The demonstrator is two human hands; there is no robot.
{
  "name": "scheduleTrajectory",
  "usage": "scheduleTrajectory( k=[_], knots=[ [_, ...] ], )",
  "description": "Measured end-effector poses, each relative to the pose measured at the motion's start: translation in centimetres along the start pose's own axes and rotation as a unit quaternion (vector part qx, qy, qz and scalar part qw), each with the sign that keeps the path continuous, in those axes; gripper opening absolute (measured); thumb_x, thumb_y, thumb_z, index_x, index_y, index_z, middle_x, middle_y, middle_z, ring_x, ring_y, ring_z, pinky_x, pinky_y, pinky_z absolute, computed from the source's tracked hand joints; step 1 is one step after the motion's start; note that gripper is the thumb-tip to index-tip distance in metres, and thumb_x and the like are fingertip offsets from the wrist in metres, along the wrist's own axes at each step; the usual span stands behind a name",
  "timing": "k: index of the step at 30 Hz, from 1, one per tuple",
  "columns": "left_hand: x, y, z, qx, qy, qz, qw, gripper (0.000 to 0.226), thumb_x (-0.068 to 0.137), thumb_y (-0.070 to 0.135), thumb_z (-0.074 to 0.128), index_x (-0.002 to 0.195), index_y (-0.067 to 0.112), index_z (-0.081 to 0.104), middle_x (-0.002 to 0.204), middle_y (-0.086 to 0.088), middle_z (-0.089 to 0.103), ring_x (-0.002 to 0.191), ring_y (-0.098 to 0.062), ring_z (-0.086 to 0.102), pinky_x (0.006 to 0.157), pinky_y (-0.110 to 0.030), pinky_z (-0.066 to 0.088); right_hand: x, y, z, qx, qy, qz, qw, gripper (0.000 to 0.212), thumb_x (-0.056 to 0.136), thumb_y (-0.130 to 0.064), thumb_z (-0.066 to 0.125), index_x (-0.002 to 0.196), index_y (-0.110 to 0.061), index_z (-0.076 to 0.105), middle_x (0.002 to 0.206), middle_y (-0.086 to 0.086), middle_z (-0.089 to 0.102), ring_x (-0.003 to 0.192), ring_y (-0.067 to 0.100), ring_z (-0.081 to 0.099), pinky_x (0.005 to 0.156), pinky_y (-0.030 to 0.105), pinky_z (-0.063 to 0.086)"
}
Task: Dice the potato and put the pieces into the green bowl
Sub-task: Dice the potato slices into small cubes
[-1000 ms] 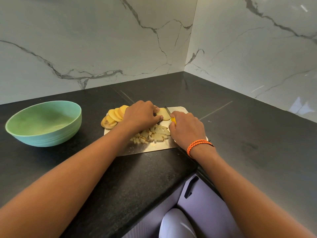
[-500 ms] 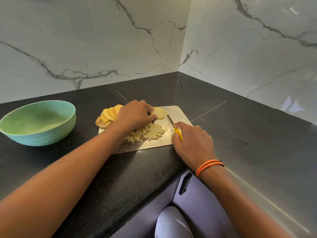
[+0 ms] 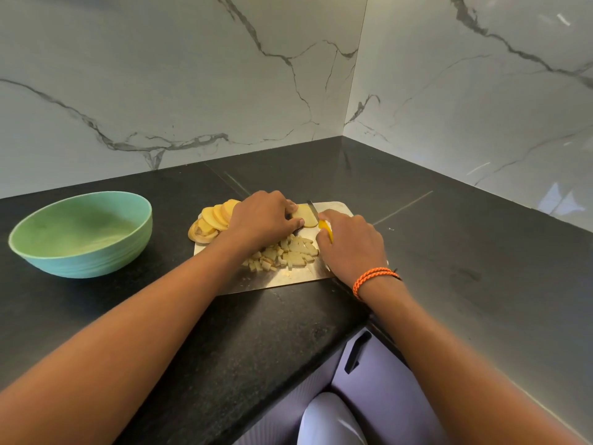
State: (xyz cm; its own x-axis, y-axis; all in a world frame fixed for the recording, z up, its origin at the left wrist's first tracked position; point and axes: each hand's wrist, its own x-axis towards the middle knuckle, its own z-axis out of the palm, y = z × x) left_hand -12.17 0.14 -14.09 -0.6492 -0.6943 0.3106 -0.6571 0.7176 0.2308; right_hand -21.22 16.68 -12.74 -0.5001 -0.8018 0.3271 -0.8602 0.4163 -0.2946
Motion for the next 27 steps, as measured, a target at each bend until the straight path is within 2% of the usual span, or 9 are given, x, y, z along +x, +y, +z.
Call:
scheduleTrajectory(
  k=[2,4,7,10,13,16,21,24,27],
  knots=[
    [0.0,0.0,0.0,0.0,0.002,0.003,1.0,0.05,0.095,0.062,0.065,0.129,0.026,0.075,0.134,0.014,0.07,0.091,-0.01,0.066,0.053,-0.021,0.036,0.1,-0.1,0.0,-0.011,0.002,-0.003,1.0,0.037,0.102,-0.03,0.045,0.137,-0.025,0.059,0.109,0.01,0.068,0.092,0.029,0.062,0.07,0.034,0.04],
    [0.0,0.0,0.0,0.001,0.005,0.005,1.0,0.05,0.095,0.062,0.066,0.13,0.026,0.074,0.134,0.014,0.071,0.088,-0.008,0.064,0.054,-0.021,0.037,0.0,-0.1,-0.1,-0.023,0.005,0.0,1.0,0.037,0.103,-0.029,0.045,0.136,-0.022,0.06,0.109,0.01,0.068,0.082,0.025,0.054,0.069,0.031,0.039],
    [-0.1,0.0,0.0,0.001,0.007,0.007,1.0,0.05,0.096,0.061,0.066,0.131,0.027,0.074,0.133,0.014,0.071,0.082,-0.006,0.059,0.053,-0.021,0.036,-0.1,0.0,-0.1,-0.023,0.004,0.004,1.0,0.036,0.104,-0.029,0.045,0.135,-0.021,0.061,0.109,0.009,0.068,0.078,0.02,0.046,0.068,0.03,0.037],
    [-0.1,0.1,0.0,0.007,0.006,0.006,1.0,0.05,0.096,0.061,0.065,0.13,0.026,0.075,0.132,0.013,0.071,0.079,-0.007,0.059,0.053,-0.021,0.035,0.1,0.0,0.2,-0.005,0.013,0.006,1.0,0.034,0.103,-0.03,0.045,0.131,-0.022,0.063,0.106,0.01,0.069,0.08,0.023,0.05,0.068,0.032,0.039],
    [-0.1,0.1,0.1,0.009,0.006,0.002,1.0,0.051,0.096,0.062,0.064,0.129,0.025,0.075,0.131,0.011,0.072,0.078,-0.008,0.059,0.053,-0.021,0.037,0.3,-0.2,0.5,0.003,0.018,-0.003,1.0,0.036,0.103,-0.03,0.045,0.135,-0.023,0.061,0.107,0.01,0.069,0.083,0.024,0.055,0.07,0.034,0.043],
    [-0.2,0.2,0.0,0.012,0.002,0.004,1.0,0.05,0.097,0.062,0.064,0.13,0.025,0.075,0.132,0.011,0.072,0.079,-0.008,0.06,0.053,-0.021,0.037,0.6,-0.4,0.7,0.008,0.021,-0.009,1.0,0.038,0.103,-0.031,0.046,0.138,-0.026,0.06,0.111,0.009,0.071,0.094,0.028,0.064,0.075,0.036,0.048],
    [-0.2,0.0,-0.1,0.018,0.005,0.007,1.0,0.05,0.096,0.063,0.063,0.128,0.026,0.076,0.131,0.012,0.072,0.086,-0.011,0.066,0.055,-0.023,0.039,0.9,-0.5,0.5,0.005,-0.005,-0.006,1.0,0.039,0.101,-0.03,0.048,0.139,-0.026,0.06,0.116,0.009,0.068,0.102,0.031,0.063,0.079,0.037,0.048],
    [-0.2,-0.1,0.2,0.028,0.007,0.009,1.0,0.05,0.096,0.064,0.063,0.125,0.026,0.076,0.128,0.013,0.073,0.089,-0.011,0.067,0.055,-0.024,0.041,0.4,-0.7,0.4,0.001,-0.008,-0.01,1.0,0.038,0.101,-0.03,0.048,0.137,-0.024,0.06,0.115,0.009,0.067,0.099,0.03,0.063,0.073,0.035,0.041],
    [-0.2,-0.1,0.2,0.031,0.01,0.002,0.999,0.05,0.096,0.064,0.063,0.128,0.027,0.075,0.122,0.012,0.075,0.083,-0.009,0.064,0.055,-0.025,0.04,-1.0,-0.4,0.2,-0.007,-0.002,-0.012,1.0,0.034,0.101,-0.031,0.046,0.131,-0.024,0.06,0.109,0.008,0.068,0.093,0.028,0.062,0.068,0.034,0.04]
  ],
)
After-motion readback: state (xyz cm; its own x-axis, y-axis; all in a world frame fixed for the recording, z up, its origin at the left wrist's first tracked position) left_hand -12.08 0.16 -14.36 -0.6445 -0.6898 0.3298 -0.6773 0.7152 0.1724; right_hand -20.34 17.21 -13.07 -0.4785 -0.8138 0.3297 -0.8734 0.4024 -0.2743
